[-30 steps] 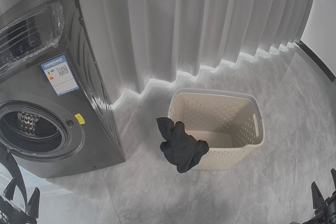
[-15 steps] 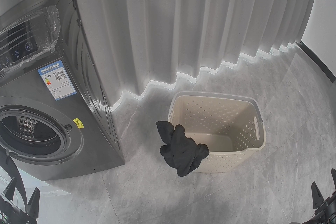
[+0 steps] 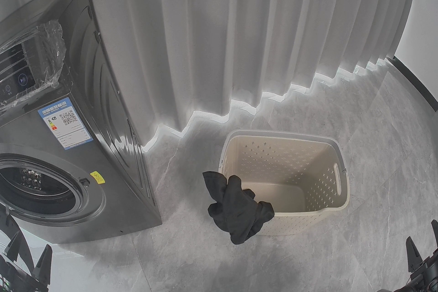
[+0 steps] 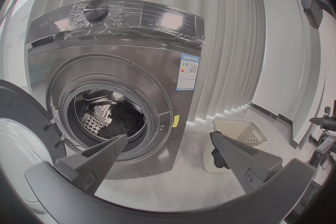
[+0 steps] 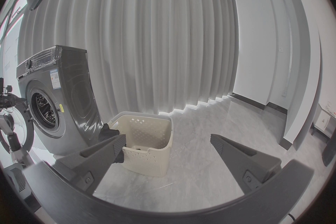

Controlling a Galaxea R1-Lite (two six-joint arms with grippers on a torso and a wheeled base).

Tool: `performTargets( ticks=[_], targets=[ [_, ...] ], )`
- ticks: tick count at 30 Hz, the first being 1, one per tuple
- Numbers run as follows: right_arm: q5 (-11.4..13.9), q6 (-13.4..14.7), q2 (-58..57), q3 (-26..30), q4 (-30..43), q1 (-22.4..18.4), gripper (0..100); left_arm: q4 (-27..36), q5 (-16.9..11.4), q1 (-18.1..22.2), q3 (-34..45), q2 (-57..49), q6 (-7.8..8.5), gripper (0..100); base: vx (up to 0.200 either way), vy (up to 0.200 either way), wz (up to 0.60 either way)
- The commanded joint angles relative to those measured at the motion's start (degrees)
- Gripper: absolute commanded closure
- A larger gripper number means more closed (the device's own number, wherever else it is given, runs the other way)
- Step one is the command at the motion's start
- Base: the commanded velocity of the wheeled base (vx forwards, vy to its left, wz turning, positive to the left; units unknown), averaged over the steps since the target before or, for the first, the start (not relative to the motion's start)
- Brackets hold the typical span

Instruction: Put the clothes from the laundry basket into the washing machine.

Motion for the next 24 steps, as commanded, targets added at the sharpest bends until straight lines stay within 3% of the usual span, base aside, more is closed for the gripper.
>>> performTargets(
  ticks=[1,7,16,18,21,24],
  targets=[
    [-0.1,0.2,-0.3,1.0,0.0,0.0,0,0.0,0.0,-0.1,1.0,0.1,-0.01,0,0.000,0.000,0.00],
    [0.0,-0.1,-0.3,1.0,0.0,0.0,0,0.0,0.0,-0.1,1.0,0.1,-0.19,0,0.200,0.000,0.00],
    [0.3,0.3,-0.4,1.0,-0.5,0.0,0,0.0,-0.1,0.0,1.0,0.1,-0.36,0,0.000,0.000,0.00],
    [0.4,1.1,-0.2,-3.8,-4.2,0.2,0,0.0,0.0,-0.1,1.0,0.1,-0.36,0,0.000,0.000,0.00],
    [0.6,2.5,6.5,-17.0,-5.7,1.1,0,0.0,-0.1,0.0,1.0,0.1,-0.36,0,0.000,0.000,0.00],
    [4.5,6.7,14.7,-19.2,-3.7,5.6,0,0.0,0.0,-0.1,1.0,0.1,-0.28,0,0.000,0.000,0.00]
  ],
)
